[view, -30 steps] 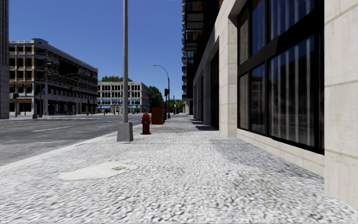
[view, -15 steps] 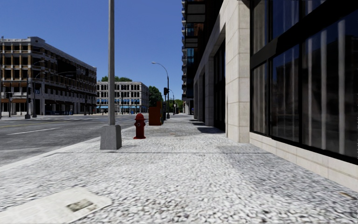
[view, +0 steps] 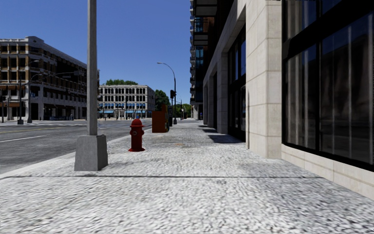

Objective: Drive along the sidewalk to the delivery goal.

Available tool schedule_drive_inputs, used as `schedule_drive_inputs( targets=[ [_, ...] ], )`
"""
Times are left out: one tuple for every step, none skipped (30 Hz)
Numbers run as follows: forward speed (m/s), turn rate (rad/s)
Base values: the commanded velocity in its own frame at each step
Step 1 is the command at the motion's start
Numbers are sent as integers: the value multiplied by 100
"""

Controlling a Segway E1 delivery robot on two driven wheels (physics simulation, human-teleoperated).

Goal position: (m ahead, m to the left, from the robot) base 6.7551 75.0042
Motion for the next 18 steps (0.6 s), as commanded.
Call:
schedule_drive_inputs(
  targets=[
    [200, 0],
    [200, 0],
    [200, 0],
    [200, 0],
    [200, 0],
    [200, 0],
    [200, 0],
    [200, 0],
    [200, 0],
    [200, 0],
    [200, 0],
    [200, 0],
    [200, 0],
    [200, 0],
    [200, 0],
    [200, 0],
    [200, 0],
    [200, 0]
  ],
)
